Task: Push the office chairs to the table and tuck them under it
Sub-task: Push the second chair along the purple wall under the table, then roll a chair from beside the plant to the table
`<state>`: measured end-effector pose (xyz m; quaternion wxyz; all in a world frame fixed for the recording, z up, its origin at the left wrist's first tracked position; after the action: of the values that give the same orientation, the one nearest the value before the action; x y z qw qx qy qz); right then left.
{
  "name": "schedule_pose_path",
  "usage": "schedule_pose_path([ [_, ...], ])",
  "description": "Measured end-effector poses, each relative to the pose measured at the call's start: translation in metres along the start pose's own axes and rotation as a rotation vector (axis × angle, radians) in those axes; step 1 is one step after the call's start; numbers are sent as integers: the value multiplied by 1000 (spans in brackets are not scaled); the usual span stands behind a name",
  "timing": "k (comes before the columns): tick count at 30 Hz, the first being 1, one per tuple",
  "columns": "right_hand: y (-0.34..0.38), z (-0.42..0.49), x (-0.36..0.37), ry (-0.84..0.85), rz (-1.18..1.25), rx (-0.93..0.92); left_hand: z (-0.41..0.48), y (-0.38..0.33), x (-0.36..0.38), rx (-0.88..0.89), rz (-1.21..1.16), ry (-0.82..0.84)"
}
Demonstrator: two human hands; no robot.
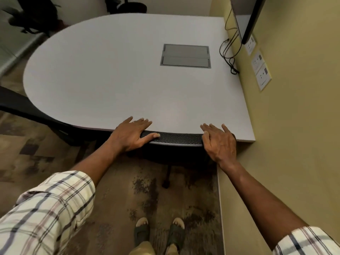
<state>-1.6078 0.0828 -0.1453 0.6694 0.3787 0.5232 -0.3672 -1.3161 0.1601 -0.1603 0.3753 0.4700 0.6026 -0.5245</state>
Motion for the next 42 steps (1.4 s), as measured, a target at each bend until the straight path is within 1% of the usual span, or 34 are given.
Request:
schedule_pose_path([
  [4, -4, 6, 0, -4, -32, -10, -24, 6, -13, -153, -16, -118],
  [8, 5, 2, 7, 34, -32, -15, -62, 20, -25, -200, 33, -218],
  [11, 30, -3, 11, 46, -16, -77, -94, 43, -28, -276, 51, -261],
  [14, 77, -4, 7, 26, 5, -164, -135, 76, -34, -376, 62, -298],
  [17, 142, -9, 3, 7, 8, -290, -186, 109, -43, -473, 67, -354],
  [19, 177, -12, 6, 23, 4, -365, -212, 124, -47, -522, 63, -371],
  [21, 228, -19, 7, 31, 4, -449, -253, 145, -57, -588, 62, -430],
  [26, 341, -39, 14, 48, 11, -568, -339, 189, -75, -711, 59, -474],
  [30, 435, -55, 11, 64, 76, -660, -410, 223, -86, -794, 84, -519],
  [34, 515, -75, 12, 73, 93, -776, -468, 250, -89, -864, 87, -553],
  [36, 547, -81, 13, 64, 78, -817, -489, 262, -87, -887, 85, -572],
  [39, 612, -82, 12, 31, 68, -897, -524, 294, -90, -966, 77, -611],
  [42, 664, -84, 13, 27, 88, -973, -543, 321, -87, -1031, 73, -608],
])
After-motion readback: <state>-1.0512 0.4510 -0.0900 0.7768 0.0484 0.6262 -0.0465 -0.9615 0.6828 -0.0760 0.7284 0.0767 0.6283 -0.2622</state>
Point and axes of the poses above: each hand's wrist, its own z-axis towards the middle knuckle, its own x-axis out of the palm, y = z × x, the point moved 9 cm from there along z, towards the middle knuckle, and after that the axes turned 9 degrees about -z, right-handed, at the moved point
